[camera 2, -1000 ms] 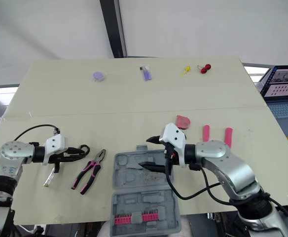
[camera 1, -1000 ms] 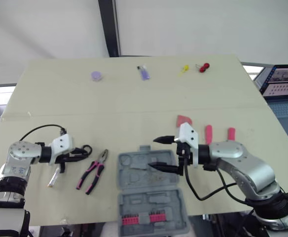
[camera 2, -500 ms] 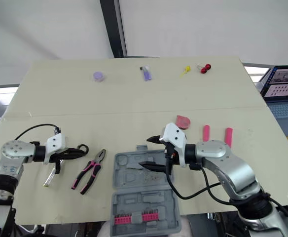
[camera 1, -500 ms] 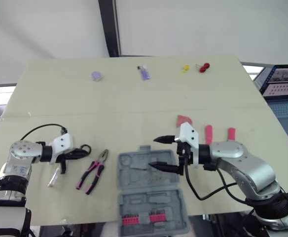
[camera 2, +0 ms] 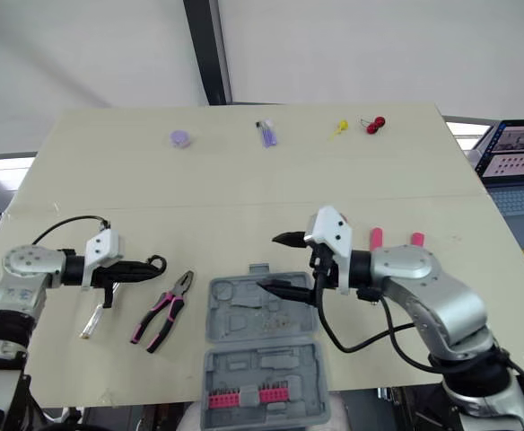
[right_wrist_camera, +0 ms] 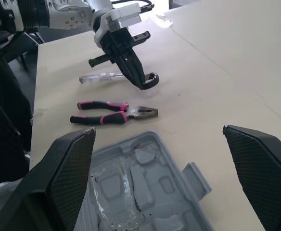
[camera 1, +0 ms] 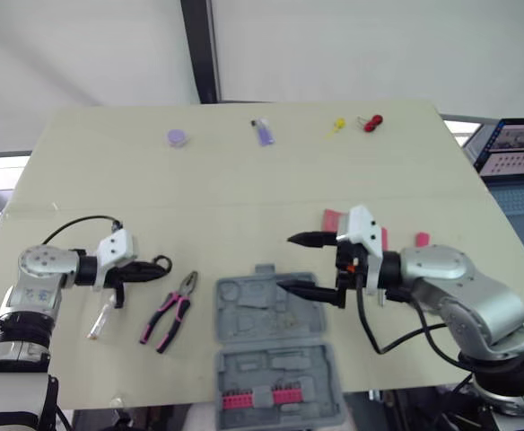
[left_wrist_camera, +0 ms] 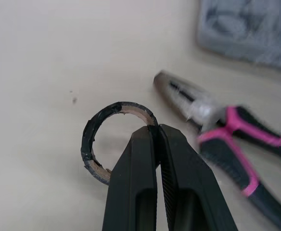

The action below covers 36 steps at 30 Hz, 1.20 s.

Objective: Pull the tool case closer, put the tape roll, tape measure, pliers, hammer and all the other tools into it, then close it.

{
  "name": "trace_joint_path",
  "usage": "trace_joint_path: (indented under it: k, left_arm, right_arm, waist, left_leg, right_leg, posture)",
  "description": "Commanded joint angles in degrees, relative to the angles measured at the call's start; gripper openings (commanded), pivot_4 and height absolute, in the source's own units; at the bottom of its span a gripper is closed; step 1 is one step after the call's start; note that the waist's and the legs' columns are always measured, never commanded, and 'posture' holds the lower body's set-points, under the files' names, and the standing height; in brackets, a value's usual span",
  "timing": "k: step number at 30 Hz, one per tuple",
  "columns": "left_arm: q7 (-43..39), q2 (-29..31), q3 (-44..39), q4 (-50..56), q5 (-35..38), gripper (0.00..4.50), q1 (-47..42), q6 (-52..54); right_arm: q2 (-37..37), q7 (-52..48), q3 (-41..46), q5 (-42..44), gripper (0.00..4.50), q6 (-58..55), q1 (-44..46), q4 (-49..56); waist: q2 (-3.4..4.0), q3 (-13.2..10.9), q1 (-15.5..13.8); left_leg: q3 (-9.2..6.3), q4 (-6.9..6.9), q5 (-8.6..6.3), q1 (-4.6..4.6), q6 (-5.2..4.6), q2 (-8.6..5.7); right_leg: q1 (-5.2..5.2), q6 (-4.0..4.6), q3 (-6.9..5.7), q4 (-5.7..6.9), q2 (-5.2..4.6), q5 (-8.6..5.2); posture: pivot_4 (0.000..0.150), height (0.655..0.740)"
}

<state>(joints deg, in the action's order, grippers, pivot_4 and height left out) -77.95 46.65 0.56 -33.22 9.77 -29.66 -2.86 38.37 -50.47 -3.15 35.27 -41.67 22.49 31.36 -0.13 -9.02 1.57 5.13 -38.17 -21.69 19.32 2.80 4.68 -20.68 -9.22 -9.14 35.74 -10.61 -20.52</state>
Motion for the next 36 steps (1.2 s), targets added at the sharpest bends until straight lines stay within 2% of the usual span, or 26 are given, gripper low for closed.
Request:
trace_joint_path:
  k: [1,5,11,22,36]
  left_arm:
    - [-3.6,1.2,1.2,12.7,4.2,0.02,-1.2,10.8]
    - [-6.4,0.1,6.4,22.9,4.9,0.02,-2.0,18.7]
    - [-9.8,-1.2,13.3,26.9,3.1,0.02,-4.4,21.1]
    - [-9.1,-6.1,19.8,17.7,-1.1,0.02,-7.5,18.0]
    - [-7.4,-10.9,19.2,9.6,-2.6,0.02,-10.2,15.9]
  right_arm:
    - [2.6,-0.9,4.1,3.5,4.5,-0.7,0.2,4.0]
    - [6.8,-1.1,8.6,5.7,4.5,-1.4,-1.7,6.3]
    - [11.0,-0.3,11.2,7.2,4.5,-2.2,-5.9,8.8]
    - [10.8,3.7,9.7,6.0,4.5,-1.8,-8.9,11.2]
    - [10.2,6.4,8.1,5.7,4.5,-1.0,-9.8,11.7]
  waist:
    - [0.0,0.0,0.0]
    - [0.0,0.0,0.0]
    - [-0.05,0.0,-0.1]
    - [-0.09,0.0,-0.6]
    - [-0.12,-0.1,-1.7]
  left_leg:
    - [0.0,0.01,0.0,0.0,0.0,0.0]
    - [0.01,0.01,0.0,-0.02,0.0,-0.01]
    - [0.01,0.01,-0.01,-0.01,-0.01,0.0]
    - [0.01,-0.06,-0.02,0.01,-0.04,-0.01]
    - [0.01,-0.19,-0.03,0.1,-0.05,-0.01]
  right_leg:
    - [0.0,0.0,0.0,0.0,0.01,0.0]
    - [0.01,0.0,0.04,0.0,0.0,0.0]
    - [0.02,0.0,0.05,-0.03,0.01,0.0]
    - [0.03,0.0,0.04,-0.07,0.01,0.0]
    - [0.05,0.0,0.03,-0.08,0.0,0.0]
  posture:
    - [0.15,0.74]
    - [0.15,0.74]
    - [0.15,0.74]
    - [0.15,0.74]
    - [0.15,0.74]
